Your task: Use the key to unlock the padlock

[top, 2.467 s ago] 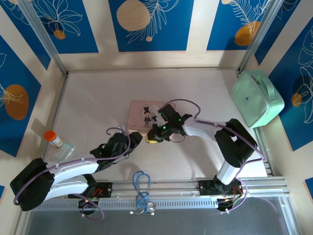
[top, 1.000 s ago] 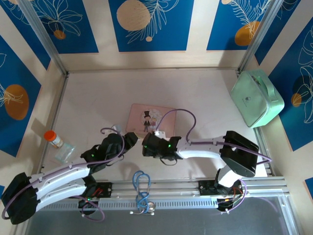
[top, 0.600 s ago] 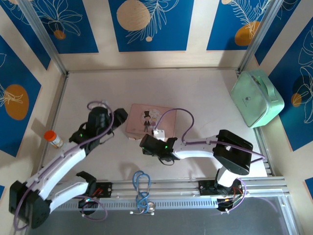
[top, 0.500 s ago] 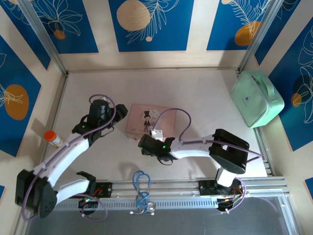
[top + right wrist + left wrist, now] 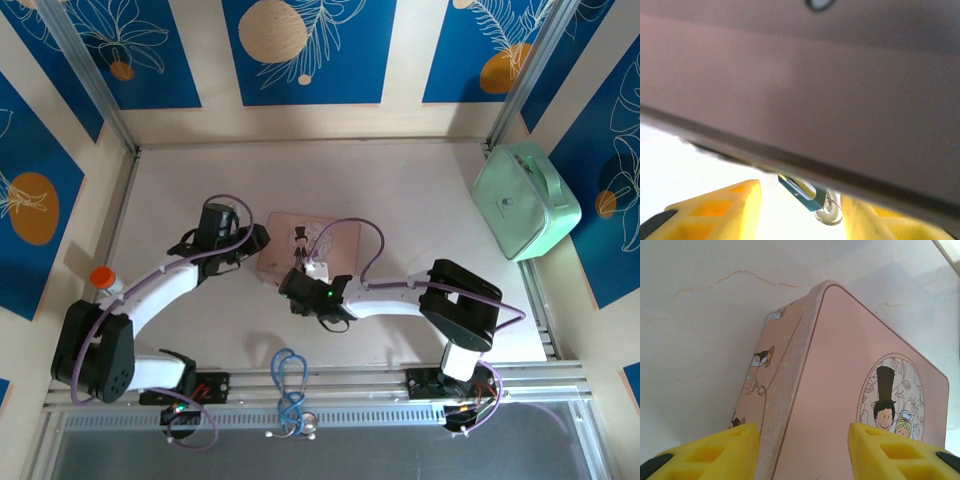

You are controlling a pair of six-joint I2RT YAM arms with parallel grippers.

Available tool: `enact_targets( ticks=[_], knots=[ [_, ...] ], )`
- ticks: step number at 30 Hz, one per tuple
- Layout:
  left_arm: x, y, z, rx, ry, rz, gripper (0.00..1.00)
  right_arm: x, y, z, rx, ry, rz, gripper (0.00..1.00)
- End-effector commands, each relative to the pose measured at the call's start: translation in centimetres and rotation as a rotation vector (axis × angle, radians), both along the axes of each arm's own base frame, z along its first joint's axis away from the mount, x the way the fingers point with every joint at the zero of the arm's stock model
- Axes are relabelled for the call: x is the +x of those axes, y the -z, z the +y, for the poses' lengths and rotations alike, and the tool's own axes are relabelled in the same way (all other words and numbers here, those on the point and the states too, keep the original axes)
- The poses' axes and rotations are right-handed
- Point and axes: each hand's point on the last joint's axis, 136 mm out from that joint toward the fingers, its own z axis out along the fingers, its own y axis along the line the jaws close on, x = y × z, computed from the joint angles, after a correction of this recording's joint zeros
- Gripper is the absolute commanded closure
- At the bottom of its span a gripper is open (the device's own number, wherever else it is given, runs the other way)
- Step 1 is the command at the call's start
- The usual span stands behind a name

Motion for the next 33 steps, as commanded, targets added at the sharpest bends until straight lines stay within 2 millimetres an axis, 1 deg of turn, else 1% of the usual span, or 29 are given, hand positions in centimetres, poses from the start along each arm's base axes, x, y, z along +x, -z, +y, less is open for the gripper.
enact_targets(
  ticks=[1, 3, 6, 10, 15, 17, 20, 23, 25, 27, 28, 33],
  knots=[
    [-0.2, 1.2, 0.0, -0.018, 0.005, 0.016, 0.50, 0.0, 0.6, -0.3, -0.019, 0.021, 0.053, 0.57],
    [-0.4, 1.6, 0.0, -0.019, 0.005, 0.023, 0.50, 0.0, 0.9, -0.3, -0.017, 0.021, 0.069, 0.60],
    [-0.7, 2.1, 0.2, -0.019, -0.001, 0.033, 0.51, 0.1, 1.0, -0.2, -0.017, 0.019, 0.087, 0.69],
    [-0.9, 2.3, 0.2, -0.027, -0.005, 0.036, 0.52, -0.1, 1.1, -0.2, -0.021, 0.018, 0.104, 0.78],
    [-1.2, 2.7, 0.3, -0.025, -0.008, 0.043, 0.53, -0.1, 0.8, -0.5, -0.031, 0.021, 0.112, 0.95],
    [-1.3, 2.9, 0.3, -0.026, -0.006, 0.045, 0.53, -0.2, 0.6, -0.4, -0.034, 0.013, 0.116, 1.00],
    [-1.5, 3.5, 0.1, -0.034, 0.000, 0.058, 0.53, -0.3, -0.1, 0.2, -0.021, -0.054, 0.138, 1.00],
    [-1.8, 4.2, -0.2, -0.046, 0.013, 0.073, 0.54, -0.8, -0.7, 0.6, -0.011, -0.145, 0.204, 1.00],
    [-2.1, 4.6, -0.2, -0.048, 0.018, 0.082, 0.54, -1.4, -0.9, 0.4, 0.012, -0.202, 0.267, 1.00],
    [-2.4, 4.9, -0.1, -0.049, 0.019, 0.082, 0.53, -2.0, -1.6, 0.2, 0.086, -0.272, 0.344, 1.00],
    [-2.5, 5.0, 0.0, -0.045, 0.018, 0.084, 0.53, -2.1, -1.9, -0.2, 0.107, -0.293, 0.367, 1.00],
    [-2.8, 5.0, 0.1, -0.036, 0.025, 0.085, 0.53, -3.4, -4.3, -1.1, 0.304, -0.440, 0.529, 1.00]
  ],
)
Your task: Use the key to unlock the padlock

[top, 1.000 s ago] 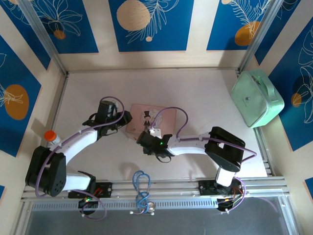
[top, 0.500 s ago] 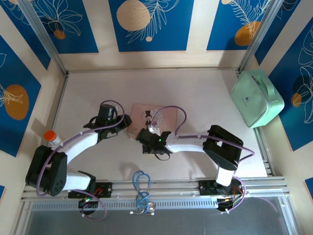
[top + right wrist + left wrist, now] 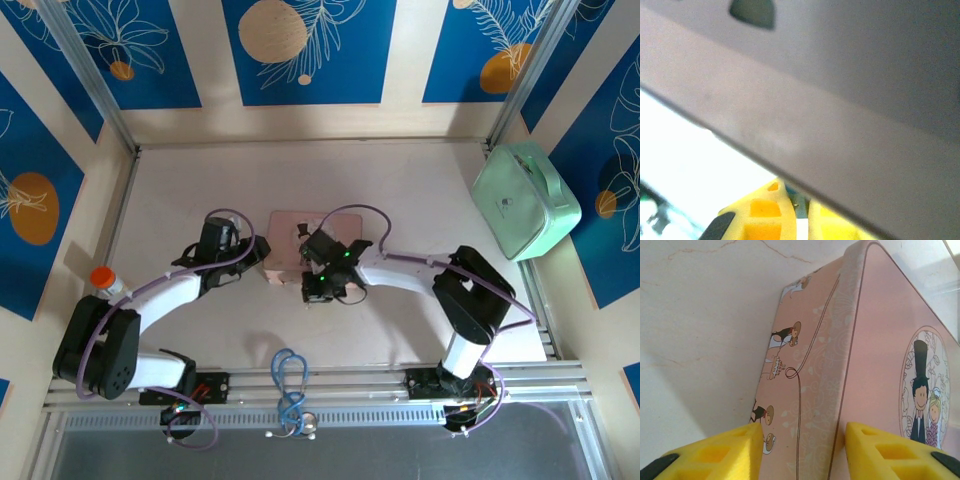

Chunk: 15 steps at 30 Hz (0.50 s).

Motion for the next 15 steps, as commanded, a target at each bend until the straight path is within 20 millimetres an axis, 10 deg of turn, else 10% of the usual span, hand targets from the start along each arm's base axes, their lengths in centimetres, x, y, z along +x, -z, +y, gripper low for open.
enact_targets(
  ticks=[1, 15],
  knots=[
    [-1.8, 1.9, 0.4, 0.021, 0.021, 0.076, 0.53, -3.1, -2.2, -0.3, 0.162, -0.161, 0.171, 1.00],
    [-2.6, 1.1, 0.9, 0.049, 0.034, 0.069, 0.57, 1.1, -2.8, -2.7, 0.209, -0.132, 0.259, 1.00]
  ],
)
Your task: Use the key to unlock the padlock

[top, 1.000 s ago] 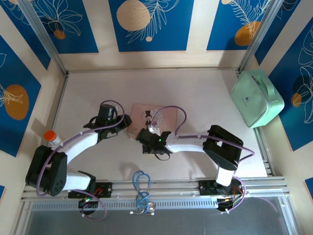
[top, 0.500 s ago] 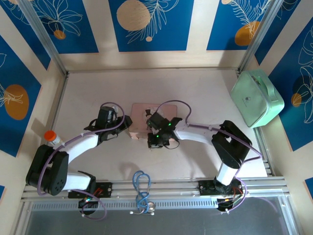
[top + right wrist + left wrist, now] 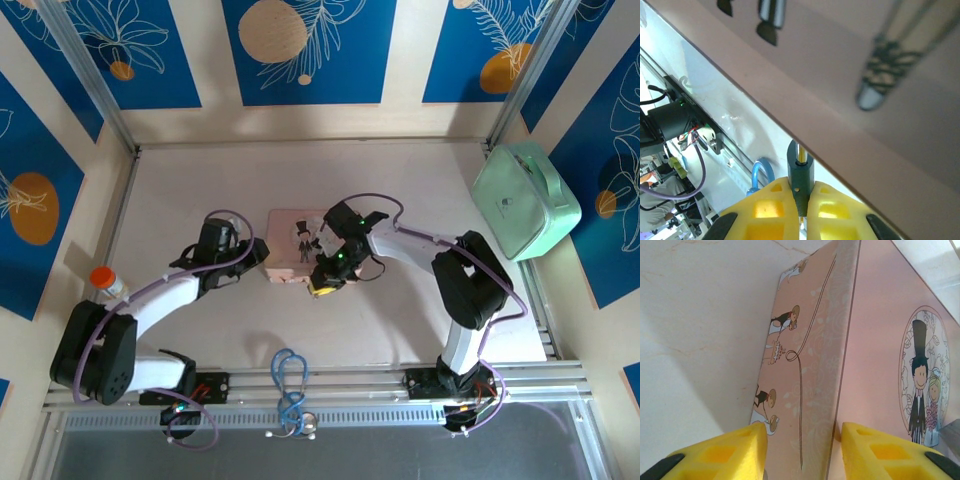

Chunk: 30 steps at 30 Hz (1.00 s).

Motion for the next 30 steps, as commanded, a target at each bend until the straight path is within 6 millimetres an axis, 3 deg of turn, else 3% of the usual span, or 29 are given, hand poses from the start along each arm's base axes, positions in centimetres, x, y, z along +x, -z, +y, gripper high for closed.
enact_targets(
  ticks=[1, 5, 12, 18, 24, 30],
  knots=[
    [-1.8, 1.2, 0.7, 0.042, 0.021, 0.054, 0.57, 0.2, -0.3, -1.1, 0.032, 0.017, 0.051, 1.00],
    [-1.9, 1.0, 0.7, 0.037, 0.022, 0.050, 0.57, 0.1, 0.1, -1.5, 0.066, -0.009, 0.067, 1.00],
    [-1.4, 0.9, 0.1, 0.024, 0.036, 0.060, 0.58, 0.3, 0.1, 0.6, 0.191, -0.097, 0.097, 1.00],
    [-1.3, 0.5, 0.1, 0.016, 0.031, 0.049, 0.58, -2.2, 0.8, 2.6, 0.233, -0.218, 0.150, 1.00],
    [-1.7, 0.0, -0.3, -0.026, 0.032, 0.041, 0.58, -2.7, 3.4, 1.1, 0.170, -0.173, 0.211, 1.00],
    [-3.8, -2.2, -0.8, -0.079, 0.013, -0.007, 0.56, -2.5, 3.5, 0.8, 0.213, -0.150, 0.230, 1.00]
  ],
)
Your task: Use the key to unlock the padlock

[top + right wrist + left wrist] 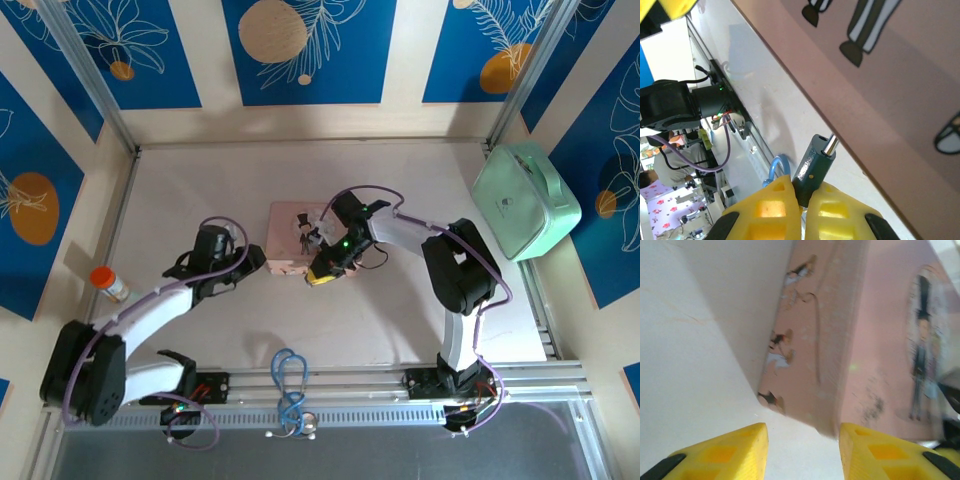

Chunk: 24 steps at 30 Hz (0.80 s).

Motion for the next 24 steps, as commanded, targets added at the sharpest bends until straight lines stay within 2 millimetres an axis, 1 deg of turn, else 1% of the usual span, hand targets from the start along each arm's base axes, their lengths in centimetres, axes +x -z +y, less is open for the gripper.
enact_targets(
  ticks=[1, 3, 5, 6, 9, 12, 14, 16, 19, 24],
  knots=[
    [-1.8, -1.5, -1.1, -0.061, 0.016, -0.018, 0.54, -4.0, 4.0, 0.0, 0.009, -0.046, 0.210, 1.00],
    [-2.9, -2.1, -1.4, -0.098, 0.006, -0.041, 0.47, -4.1, 4.1, 0.7, 0.029, -0.050, 0.212, 1.00],
    [-4.1, -2.0, -1.7, -0.136, -0.018, -0.043, 0.39, -4.2, 4.0, 1.3, 0.043, -0.052, 0.213, 1.00],
    [-4.7, -1.7, -1.9, -0.154, -0.032, -0.041, 0.37, -4.3, 3.9, 1.5, 0.047, -0.053, 0.212, 1.00],
    [-6.4, -0.4, -2.9, -0.198, -0.079, -0.022, 0.35, -4.3, 3.9, 1.6, 0.055, -0.051, 0.210, 1.00],
    [-7.1, 0.2, -4.8, -0.295, -0.121, -0.014, 0.36, -4.1, 4.0, 1.4, 0.068, -0.036, 0.219, 1.00],
    [-6.9, 0.0, -6.1, -0.352, -0.140, -0.018, 0.35, -4.0, 4.0, 1.3, 0.068, -0.029, 0.223, 1.00],
    [-6.6, -0.2, -6.7, -0.387, -0.186, -0.034, 0.33, -4.0, 4.0, 1.2, 0.063, -0.027, 0.222, 1.00],
    [-5.7, -0.6, -6.9, -0.471, -0.274, -0.039, 0.34, -4.0, 4.1, 1.1, 0.048, -0.023, 0.219, 1.00],
    [-4.5, -1.1, -7.2, -0.608, -0.393, -0.046, 0.40, -4.1, 4.0, 1.1, 0.031, -0.002, 0.232, 1.00]
  ],
)
